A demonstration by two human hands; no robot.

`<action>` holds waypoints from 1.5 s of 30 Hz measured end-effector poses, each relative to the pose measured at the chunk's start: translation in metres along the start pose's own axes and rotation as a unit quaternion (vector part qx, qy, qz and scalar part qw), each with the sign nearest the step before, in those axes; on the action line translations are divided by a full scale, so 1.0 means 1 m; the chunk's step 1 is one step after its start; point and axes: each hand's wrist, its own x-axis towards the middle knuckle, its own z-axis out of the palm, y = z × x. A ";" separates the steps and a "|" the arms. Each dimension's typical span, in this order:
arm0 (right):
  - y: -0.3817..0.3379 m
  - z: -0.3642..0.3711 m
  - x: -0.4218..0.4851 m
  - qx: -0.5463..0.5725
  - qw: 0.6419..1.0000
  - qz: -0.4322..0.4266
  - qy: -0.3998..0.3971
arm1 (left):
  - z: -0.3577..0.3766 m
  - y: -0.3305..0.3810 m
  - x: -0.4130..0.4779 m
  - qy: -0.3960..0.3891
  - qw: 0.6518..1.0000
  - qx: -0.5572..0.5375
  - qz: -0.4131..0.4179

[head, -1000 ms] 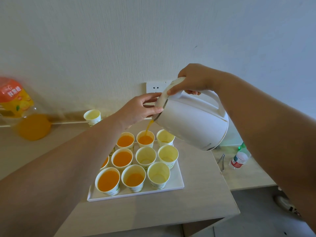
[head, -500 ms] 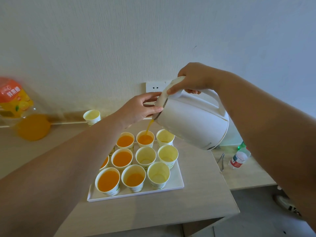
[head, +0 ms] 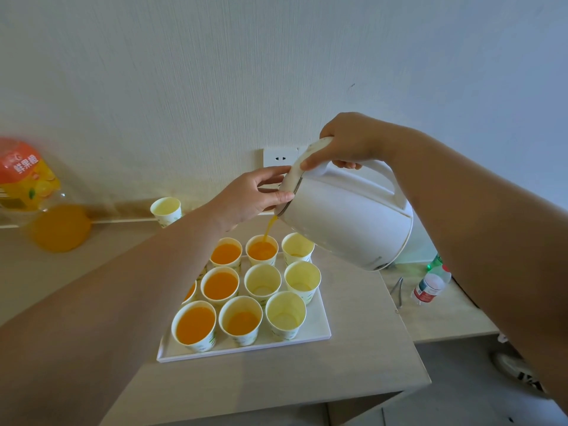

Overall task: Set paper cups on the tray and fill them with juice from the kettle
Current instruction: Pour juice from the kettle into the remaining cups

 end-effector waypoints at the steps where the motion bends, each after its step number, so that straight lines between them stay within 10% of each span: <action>1: 0.000 0.000 0.000 0.000 1.000 0.001 0.000 | 0.000 0.000 0.000 0.001 1.000 0.001 0.000; 45: -0.017 0.019 -0.057 0.094 0.995 0.006 0.012 | 0.003 0.019 -0.070 0.011 0.999 0.040 0.022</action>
